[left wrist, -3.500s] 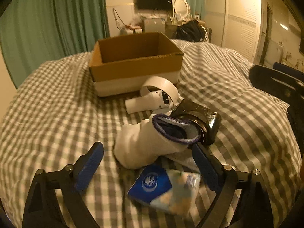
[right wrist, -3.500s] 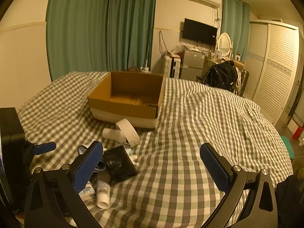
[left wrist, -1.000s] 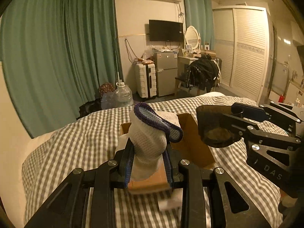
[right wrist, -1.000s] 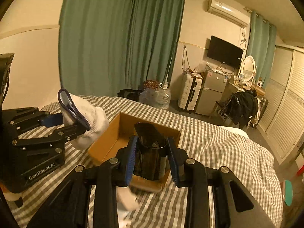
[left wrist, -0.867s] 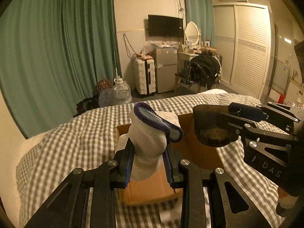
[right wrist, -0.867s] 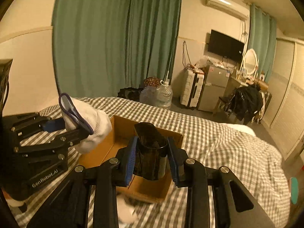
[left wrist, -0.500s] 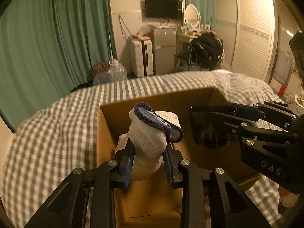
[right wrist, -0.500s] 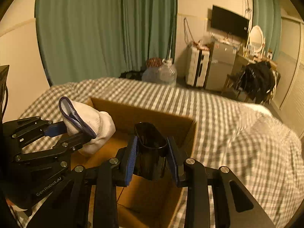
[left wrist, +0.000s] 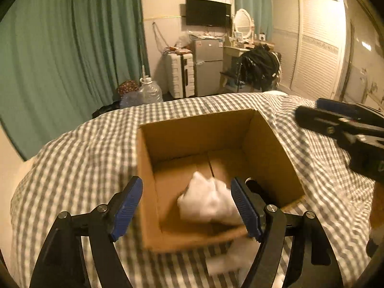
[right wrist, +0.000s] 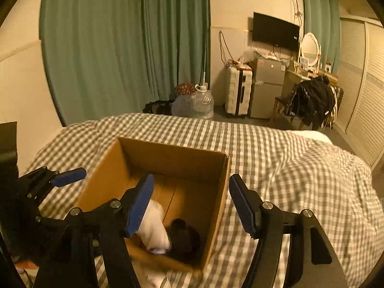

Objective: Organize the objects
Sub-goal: 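Carry the sock and black cup into the box and open both tools, then grasp the blue tissue pack with the left tool while the right tool grasps the white tube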

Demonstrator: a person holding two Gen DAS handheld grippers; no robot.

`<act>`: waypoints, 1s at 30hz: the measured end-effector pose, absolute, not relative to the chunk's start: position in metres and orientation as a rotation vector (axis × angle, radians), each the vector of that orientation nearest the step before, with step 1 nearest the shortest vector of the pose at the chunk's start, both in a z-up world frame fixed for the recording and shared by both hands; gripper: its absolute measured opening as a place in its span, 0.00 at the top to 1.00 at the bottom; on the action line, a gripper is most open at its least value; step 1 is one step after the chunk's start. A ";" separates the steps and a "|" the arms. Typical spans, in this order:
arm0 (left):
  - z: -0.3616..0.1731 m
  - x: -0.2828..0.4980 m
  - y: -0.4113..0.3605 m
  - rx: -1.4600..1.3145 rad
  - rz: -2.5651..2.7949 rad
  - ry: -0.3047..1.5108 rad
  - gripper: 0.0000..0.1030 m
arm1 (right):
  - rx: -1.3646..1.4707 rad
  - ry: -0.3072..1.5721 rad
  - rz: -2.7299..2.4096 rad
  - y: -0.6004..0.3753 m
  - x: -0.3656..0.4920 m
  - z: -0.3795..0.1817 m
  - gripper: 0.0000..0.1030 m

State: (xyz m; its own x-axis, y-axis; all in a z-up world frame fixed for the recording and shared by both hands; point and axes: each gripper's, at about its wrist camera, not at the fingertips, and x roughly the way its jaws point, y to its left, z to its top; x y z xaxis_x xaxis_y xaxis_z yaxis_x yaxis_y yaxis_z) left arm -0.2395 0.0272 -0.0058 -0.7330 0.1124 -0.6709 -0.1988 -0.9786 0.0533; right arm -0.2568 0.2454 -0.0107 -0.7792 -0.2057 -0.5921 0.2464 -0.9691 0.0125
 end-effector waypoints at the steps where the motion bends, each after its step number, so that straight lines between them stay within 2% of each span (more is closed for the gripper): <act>1: 0.001 -0.229 0.023 -1.067 2.788 0.178 0.22 | 0.895 0.109 -2.755 0.246 -0.248 -0.003 0.37; 9: 0.044 -0.156 0.010 -1.046 2.858 0.191 0.22 | 0.770 0.166 -2.752 0.249 -0.159 0.063 0.37; 15: 0.035 -0.100 0.021 -1.044 2.844 0.229 0.20 | 0.741 0.261 -2.722 0.239 -0.086 0.074 0.37; 20: 0.003 -0.063 0.024 -1.103 2.774 0.148 0.20 | 0.782 0.299 -2.714 0.240 -0.044 0.052 0.37; 27: -0.055 -0.032 0.035 -1.207 2.685 0.128 0.20 | 0.906 0.248 -2.687 0.247 -0.014 -0.001 0.37; 30: -0.083 -0.025 0.040 -1.281 2.608 0.137 0.13 | 0.954 0.249 -2.670 0.242 -0.007 -0.026 0.37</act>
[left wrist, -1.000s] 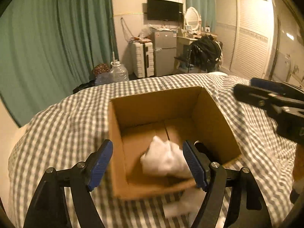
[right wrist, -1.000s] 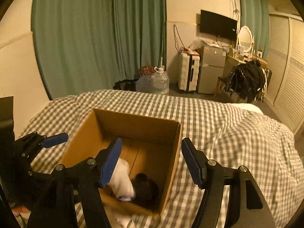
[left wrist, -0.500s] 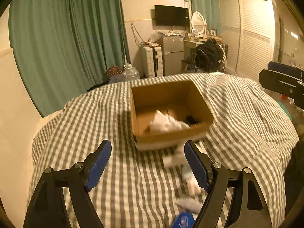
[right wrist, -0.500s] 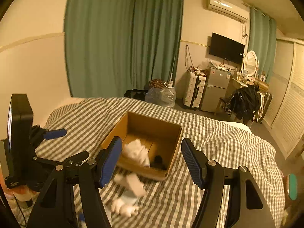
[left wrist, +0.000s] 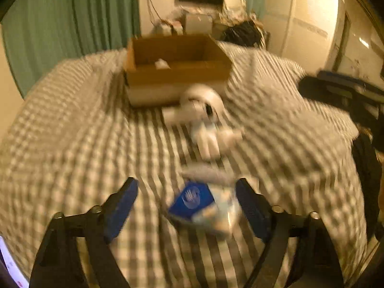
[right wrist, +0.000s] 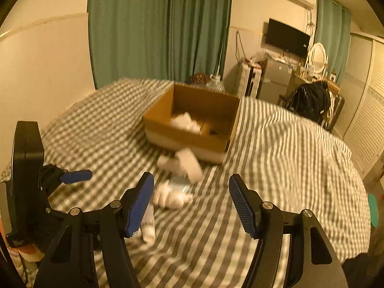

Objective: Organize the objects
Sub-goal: 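Grasp the blue tissue pack with the left tool while the right tool grasps the white tube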

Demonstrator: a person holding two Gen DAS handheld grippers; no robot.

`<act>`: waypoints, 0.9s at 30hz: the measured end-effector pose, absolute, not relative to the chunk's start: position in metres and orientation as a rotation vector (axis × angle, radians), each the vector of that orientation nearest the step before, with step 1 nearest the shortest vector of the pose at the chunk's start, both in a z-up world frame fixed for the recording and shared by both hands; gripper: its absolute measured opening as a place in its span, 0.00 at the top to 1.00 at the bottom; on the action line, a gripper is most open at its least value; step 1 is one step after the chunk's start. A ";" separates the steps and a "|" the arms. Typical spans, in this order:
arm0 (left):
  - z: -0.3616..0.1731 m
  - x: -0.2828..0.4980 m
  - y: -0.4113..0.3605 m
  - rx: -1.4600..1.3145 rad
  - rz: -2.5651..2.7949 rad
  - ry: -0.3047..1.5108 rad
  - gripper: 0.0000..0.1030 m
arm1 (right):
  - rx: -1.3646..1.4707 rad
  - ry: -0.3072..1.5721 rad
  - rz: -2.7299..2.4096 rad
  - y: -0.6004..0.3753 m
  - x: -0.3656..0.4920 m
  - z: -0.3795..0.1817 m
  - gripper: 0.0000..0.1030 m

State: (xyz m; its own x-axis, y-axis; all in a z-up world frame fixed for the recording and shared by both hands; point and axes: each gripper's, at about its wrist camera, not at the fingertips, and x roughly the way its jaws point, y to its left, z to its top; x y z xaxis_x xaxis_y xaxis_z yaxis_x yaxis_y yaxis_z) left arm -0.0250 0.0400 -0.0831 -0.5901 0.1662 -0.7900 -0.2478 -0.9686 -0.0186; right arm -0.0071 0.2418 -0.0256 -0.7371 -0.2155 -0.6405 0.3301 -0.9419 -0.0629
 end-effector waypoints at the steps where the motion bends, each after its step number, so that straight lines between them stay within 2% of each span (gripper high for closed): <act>1: -0.091 -0.023 0.042 -1.303 2.592 0.137 0.13 | 0.970 0.240 -2.663 0.241 -0.006 -0.033 0.37; 5: -0.115 -0.020 0.052 -1.357 2.493 0.157 0.11 | 1.030 0.208 -2.640 0.236 -0.010 -0.055 0.37; 7: -0.123 -0.024 0.054 -1.383 2.474 0.158 0.07 | 1.050 0.207 -2.632 0.234 -0.012 -0.062 0.37; 11: -0.134 -0.039 0.049 -1.418 2.425 0.059 0.05 | 1.080 0.246 -2.626 0.227 -0.017 -0.072 0.37; 12: -0.134 -0.040 0.049 -1.412 2.423 0.050 0.07 | 1.085 0.249 -2.625 0.228 -0.016 -0.074 0.37; 13: -0.134 -0.040 0.049 -1.404 2.421 0.041 0.15 | 1.093 0.248 -2.623 0.227 -0.017 -0.076 0.37; 14: -0.134 -0.041 0.050 -1.401 2.413 0.037 0.17 | 1.101 0.243 -2.621 0.228 -0.018 -0.078 0.37; 24: -0.100 -0.030 0.029 -1.321 2.489 -0.040 0.18 | 1.098 0.232 -2.618 0.229 -0.015 -0.077 0.37; 27: -0.084 -0.026 0.020 -1.273 2.574 0.003 0.18 | 1.105 0.234 -2.607 0.225 -0.017 -0.080 0.37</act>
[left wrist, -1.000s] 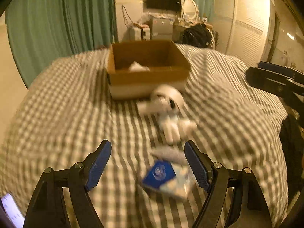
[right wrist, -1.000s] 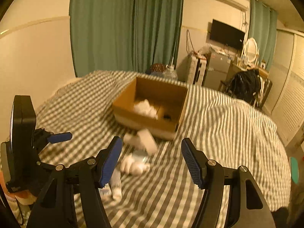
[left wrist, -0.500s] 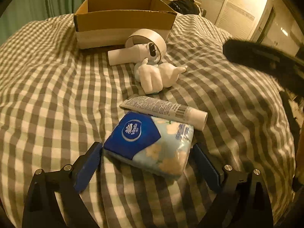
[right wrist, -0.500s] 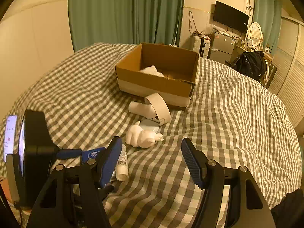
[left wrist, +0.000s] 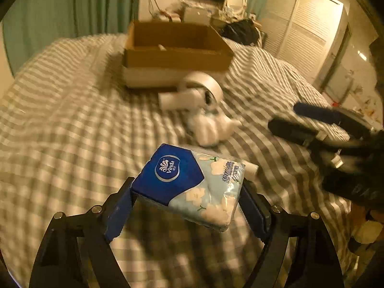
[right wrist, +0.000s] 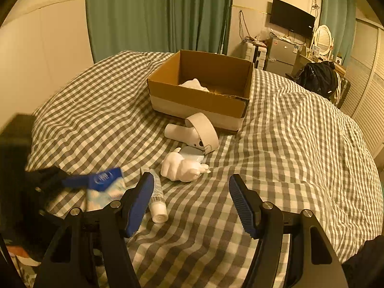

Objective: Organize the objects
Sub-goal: 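Grasp the blue tissue pack with the left tool while the right tool grasps the white tube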

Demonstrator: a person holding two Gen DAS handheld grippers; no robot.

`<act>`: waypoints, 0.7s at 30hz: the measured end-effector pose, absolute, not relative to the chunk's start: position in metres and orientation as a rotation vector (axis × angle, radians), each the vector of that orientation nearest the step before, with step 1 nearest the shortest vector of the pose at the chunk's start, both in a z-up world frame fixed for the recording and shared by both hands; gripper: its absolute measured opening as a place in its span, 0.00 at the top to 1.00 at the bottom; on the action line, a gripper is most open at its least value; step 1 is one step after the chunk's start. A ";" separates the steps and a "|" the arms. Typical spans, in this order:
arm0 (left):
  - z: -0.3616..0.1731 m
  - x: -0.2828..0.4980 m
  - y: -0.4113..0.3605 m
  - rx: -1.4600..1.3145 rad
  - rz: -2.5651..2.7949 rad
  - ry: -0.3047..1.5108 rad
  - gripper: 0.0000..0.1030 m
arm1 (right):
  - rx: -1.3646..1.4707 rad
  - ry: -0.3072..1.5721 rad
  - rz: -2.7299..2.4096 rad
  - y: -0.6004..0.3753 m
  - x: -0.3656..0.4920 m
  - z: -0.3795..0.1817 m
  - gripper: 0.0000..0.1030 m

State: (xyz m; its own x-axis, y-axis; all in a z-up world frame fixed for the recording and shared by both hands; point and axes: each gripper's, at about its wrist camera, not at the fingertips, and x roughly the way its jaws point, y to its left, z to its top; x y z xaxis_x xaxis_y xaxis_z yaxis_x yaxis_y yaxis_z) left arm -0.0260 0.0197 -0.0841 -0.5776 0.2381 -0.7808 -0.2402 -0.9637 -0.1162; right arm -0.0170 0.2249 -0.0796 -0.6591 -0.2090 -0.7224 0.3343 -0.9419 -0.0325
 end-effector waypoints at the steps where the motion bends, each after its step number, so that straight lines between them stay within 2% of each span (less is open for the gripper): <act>1: -0.080 -0.025 0.016 -1.255 2.584 -0.001 0.18 | 1.111 0.239 -2.597 0.222 -0.018 -0.082 0.37; 10: -0.062 -0.030 -0.012 -1.212 2.776 0.086 0.18 | 1.215 0.302 -2.494 0.196 -0.034 -0.116 0.37; 12: -0.064 -0.029 -0.015 -1.218 2.786 0.104 0.18 | 1.245 0.328 -2.458 0.187 -0.038 -0.126 0.40; 14: -0.066 -0.030 -0.016 -1.226 2.796 0.133 0.18 | 1.283 0.356 -2.422 0.179 -0.042 -0.137 0.53; 19: -0.071 -0.029 -0.016 -1.243 2.786 0.143 0.18 | 1.347 0.421 -2.349 0.167 -0.044 -0.158 0.76; 21: -0.072 -0.030 -0.014 -1.246 2.786 0.148 0.18 | 1.336 0.420 -2.349 0.167 -0.041 -0.155 0.76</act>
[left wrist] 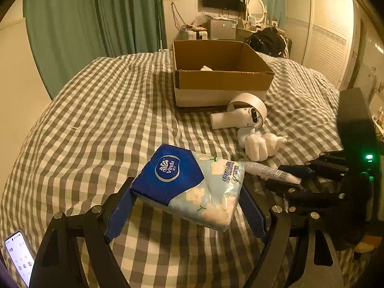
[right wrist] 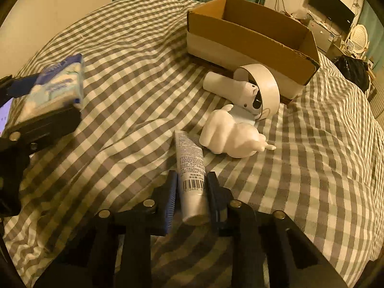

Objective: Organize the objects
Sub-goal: 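Grasp the blue tissue pack with the left tool while the right tool grasps the white tube, then lower the tissue pack and white tube into the box and release both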

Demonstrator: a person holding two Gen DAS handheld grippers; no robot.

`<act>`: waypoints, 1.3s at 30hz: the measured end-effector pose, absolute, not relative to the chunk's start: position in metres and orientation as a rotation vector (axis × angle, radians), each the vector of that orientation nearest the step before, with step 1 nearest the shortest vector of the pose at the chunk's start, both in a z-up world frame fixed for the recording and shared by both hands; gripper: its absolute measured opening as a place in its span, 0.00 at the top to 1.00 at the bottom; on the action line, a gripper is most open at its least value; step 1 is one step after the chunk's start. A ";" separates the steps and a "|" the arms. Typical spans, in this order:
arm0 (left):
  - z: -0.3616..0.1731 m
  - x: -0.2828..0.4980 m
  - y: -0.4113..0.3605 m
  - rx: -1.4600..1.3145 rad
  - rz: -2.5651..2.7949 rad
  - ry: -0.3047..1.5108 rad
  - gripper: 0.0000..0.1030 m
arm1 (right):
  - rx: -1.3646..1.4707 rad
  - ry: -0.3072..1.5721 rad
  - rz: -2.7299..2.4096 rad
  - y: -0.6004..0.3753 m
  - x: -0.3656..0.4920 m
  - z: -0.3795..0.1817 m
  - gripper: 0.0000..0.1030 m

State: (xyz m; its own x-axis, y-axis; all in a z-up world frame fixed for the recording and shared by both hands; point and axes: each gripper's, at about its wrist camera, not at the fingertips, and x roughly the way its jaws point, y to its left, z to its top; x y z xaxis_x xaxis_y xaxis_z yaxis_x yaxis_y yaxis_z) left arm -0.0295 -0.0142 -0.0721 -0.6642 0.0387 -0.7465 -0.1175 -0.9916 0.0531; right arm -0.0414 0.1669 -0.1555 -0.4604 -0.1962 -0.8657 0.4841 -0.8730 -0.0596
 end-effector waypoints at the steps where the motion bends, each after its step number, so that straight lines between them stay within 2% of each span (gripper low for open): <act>1: -0.072 -0.030 -0.014 -1.246 2.785 0.147 0.18 | 1.326 0.420 -2.352 0.167 -0.040 -0.154 0.76; 10: -0.046 -0.034 -0.012 -1.191 2.796 0.154 0.18 | 1.139 0.409 -2.456 0.172 -0.024 -0.101 0.77; 19: 0.019 -0.077 0.001 -1.022 2.861 0.197 0.18 | 0.930 0.404 -2.590 0.189 -0.042 -0.017 0.77; 29: 0.059 -0.171 0.017 -0.932 2.896 0.232 0.18 | 0.780 0.361 -2.666 0.196 -0.117 0.050 0.77; 39: 0.042 -0.269 0.034 -0.948 2.859 0.261 0.18 | 0.758 0.282 -2.684 0.201 -0.215 0.059 0.77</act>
